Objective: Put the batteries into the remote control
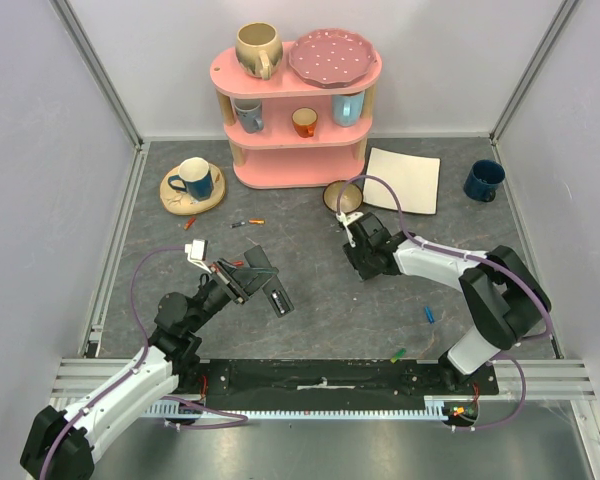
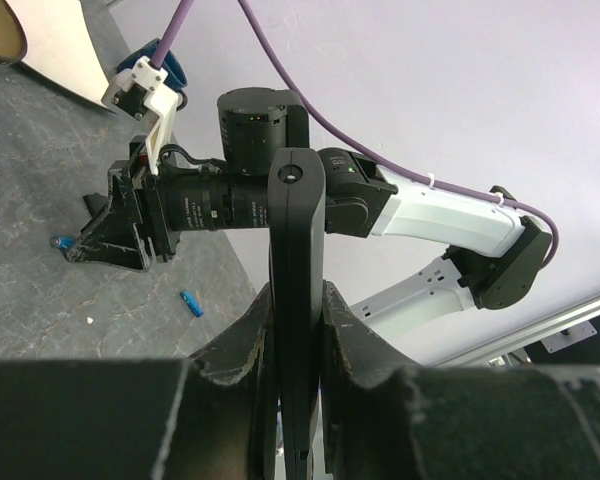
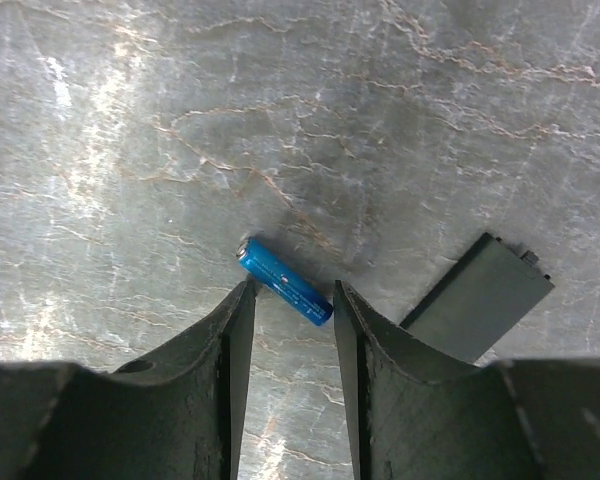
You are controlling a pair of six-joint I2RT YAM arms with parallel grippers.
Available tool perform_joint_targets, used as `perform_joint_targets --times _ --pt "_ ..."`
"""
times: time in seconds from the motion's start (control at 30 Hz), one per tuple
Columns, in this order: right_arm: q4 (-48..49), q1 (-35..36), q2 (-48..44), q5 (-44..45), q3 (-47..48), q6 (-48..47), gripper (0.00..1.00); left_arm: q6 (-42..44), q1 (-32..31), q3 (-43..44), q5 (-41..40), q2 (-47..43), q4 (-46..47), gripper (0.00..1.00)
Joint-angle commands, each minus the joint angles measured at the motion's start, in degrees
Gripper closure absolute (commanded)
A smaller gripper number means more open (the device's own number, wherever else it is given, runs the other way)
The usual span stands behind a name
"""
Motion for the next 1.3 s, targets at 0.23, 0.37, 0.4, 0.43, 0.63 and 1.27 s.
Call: perform_joint_targets --times 0.23,0.37,0.4,0.43,0.63,1.27 --pt "3.42 0.02 0.65 -4.37 -2.03 2.77 0.68 0.92 0.01 -8.26 -0.32 0.89 2.98 0.98" --pt "4.47 0.02 -1.01 -4.10 -3.96 7.43 0.75 0.92 0.01 -8.43 -0.50 1.07 2.98 0.98" --pt "4.82 0.11 -1.37 -4.02 -4.23 8.39 0.77 0.92 0.01 -8.43 -0.58 1.07 3.15 0.98" --pt "5.26 0.29 -2.24 -4.02 -4.49 10.58 0.80 0.92 0.01 -8.52 -0.59 1.24 3.15 0.98" --pt "5.53 2.92 -3.92 -2.79 -4.41 13.76 0.74 0.74 0.01 -8.26 -0.50 2.38 3.86 0.98" --pt "1.05 3.19 -2.16 -1.38 -1.77 8.75 0.65 0.92 0.01 -8.17 -0.59 2.39 3.51 0.98"
